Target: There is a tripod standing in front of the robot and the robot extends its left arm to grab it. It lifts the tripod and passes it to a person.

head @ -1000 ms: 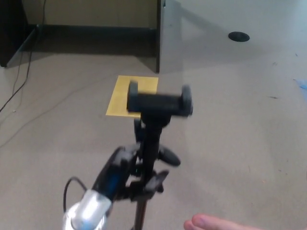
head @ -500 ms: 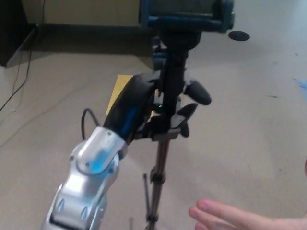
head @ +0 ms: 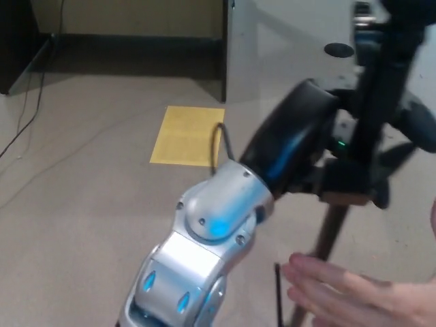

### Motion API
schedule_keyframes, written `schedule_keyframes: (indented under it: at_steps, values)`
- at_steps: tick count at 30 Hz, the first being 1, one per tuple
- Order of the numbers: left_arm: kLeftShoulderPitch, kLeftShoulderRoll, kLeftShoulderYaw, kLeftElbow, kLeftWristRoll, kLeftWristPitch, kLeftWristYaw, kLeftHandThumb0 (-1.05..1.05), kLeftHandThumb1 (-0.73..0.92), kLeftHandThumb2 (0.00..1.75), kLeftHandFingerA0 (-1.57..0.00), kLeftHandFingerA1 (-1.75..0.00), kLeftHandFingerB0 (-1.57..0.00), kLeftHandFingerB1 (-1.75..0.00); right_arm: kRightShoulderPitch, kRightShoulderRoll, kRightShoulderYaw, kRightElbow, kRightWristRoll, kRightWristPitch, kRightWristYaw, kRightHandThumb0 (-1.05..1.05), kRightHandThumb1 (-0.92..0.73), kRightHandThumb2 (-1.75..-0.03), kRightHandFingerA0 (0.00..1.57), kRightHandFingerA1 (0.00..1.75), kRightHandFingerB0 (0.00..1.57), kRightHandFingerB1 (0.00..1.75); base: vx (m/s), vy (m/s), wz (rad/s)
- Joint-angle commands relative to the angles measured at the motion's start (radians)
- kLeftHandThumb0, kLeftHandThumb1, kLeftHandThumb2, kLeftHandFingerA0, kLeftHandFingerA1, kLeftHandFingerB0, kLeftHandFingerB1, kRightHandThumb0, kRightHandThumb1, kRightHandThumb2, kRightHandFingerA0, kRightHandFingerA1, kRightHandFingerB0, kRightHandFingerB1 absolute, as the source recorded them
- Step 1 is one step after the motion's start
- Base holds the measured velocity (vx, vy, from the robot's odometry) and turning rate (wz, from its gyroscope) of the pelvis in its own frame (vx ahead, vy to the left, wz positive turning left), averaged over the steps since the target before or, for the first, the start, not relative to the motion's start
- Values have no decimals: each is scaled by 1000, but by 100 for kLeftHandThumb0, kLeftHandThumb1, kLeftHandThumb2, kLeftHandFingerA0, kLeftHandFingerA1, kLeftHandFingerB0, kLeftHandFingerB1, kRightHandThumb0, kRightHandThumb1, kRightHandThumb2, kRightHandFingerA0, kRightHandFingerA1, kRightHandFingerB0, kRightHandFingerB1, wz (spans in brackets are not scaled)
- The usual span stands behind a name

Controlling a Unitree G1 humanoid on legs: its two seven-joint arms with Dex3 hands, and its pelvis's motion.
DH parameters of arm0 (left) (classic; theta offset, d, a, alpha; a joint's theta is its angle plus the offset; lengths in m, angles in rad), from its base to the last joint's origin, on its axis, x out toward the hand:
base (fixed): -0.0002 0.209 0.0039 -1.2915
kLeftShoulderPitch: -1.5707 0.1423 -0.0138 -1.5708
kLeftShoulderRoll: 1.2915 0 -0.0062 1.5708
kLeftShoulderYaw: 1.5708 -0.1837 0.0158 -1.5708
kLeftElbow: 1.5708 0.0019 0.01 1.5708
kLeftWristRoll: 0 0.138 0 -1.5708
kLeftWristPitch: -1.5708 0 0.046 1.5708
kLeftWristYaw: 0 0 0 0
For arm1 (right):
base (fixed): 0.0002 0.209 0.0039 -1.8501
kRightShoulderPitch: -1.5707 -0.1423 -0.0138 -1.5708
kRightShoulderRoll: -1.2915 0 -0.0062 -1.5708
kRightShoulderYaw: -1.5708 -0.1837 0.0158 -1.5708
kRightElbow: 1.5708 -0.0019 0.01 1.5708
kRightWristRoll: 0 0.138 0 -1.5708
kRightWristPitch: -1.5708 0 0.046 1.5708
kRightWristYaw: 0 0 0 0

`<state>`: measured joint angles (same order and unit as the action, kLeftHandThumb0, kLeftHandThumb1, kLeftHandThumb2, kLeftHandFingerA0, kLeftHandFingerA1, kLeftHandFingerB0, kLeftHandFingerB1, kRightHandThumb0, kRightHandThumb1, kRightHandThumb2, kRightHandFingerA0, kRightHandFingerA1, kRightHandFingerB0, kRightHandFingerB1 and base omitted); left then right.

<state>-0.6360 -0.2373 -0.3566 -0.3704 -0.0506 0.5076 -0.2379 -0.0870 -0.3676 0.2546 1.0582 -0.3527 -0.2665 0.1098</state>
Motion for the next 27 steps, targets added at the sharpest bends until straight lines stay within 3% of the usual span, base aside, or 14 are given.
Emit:
schedule_keyframes:
  at_steps: [1,2,3,4,5,6,10,17,21,22,23,24,26,27]
  values:
    - [-59,-155,-69,-98,-73,190,67,-20,63,78,-115,-116,-95,-93,-3,-12,-8,0,7,27,11,-45,-60,-85,52,53,36,46,0,0,0]
    - [-61,-160,-78,-105,-75,197,73,-20,63,78,-115,-116,-95,-93,-5,-13,-9,-1,7,28,11,-45,-60,-85,52,53,36,46,0,0,0]
    - [-66,-186,-106,-127,-79,229,90,-18,65,89,-111,-130,-87,-106,-1,-18,-8,-11,6,24,12,-38,-72,-61,60,39,42,34,0,0,0]
    - [-63,-202,-112,-140,-91,250,99,-18,64,89,-113,-129,-88,-104,-5,-18,-5,-6,2,22,11,-38,-72,-61,59,39,42,33,0,0,0]
    - [-60,-217,-125,-158,-103,269,110,-18,64,88,-114,-129,-88,-104,-8,-20,-2,-3,-2,21,8,-45,-61,-85,53,53,37,47,0,0,0]
    - [-59,-223,-133,-166,-110,277,114,-17,65,87,-114,-128,-87,-104,-8,-20,-1,-4,-4,22,7,-39,-72,-62,61,40,43,34,0,0,0]
    - [-32,-243,-169,-205,-151,311,131,-18,70,75,-114,-127,-88,-104,-10,-19,-1,2,-3,22,10,-39,-72,-62,61,41,43,34,0,0,0]
    - [-37,-212,-209,-267,-169,339,139,-19,70,79,-108,-130,-90,-102,-1,-22,-1,11,-3,-19,-5,-38,-72,-62,60,42,44,35,0,0,0]
    - [-5,-212,-193,-290,-217,357,146,-21,74,64,-110,-115,-92,-79,-2,-23,0,12,-4,-5,-4,-39,-71,-62,60,40,44,35,0,0,0]
    - [-11,-180,-195,-297,-204,356,143,-31,71,62,-103,-74,-73,-46,-2,-19,-9,10,7,-1,3,-38,-71,-62,59,40,44,35,0,0,0]
    - [-26,-143,-196,-300,-195,351,127,-44,67,61,-82,-48,-46,-35,-2,-19,-8,6,7,5,6,-39,-72,-62,59,41,43,34,0,0,0]
    - [-57,-92,-180,-302,-206,369,86,-63,44,75,-13,-44,-3,-24,-6,-20,-5,5,3,9,6,-39,-71,-62,61,41,44,35,0,0,0]
    - [-96,-23,-151,-302,-233,402,27,-66,44,72,-8,-41,-1,-17,-14,-22,1,9,-6,15,4,-39,-73,-61,61,42,44,35,0,0,0]
    - [-97,3,-146,-297,-238,403,12,-66,51,56,-1,-28,0,-15,-12,-25,6,7,-13,15,0,-40,-72,-63,61,41,43,35,0,0,0]
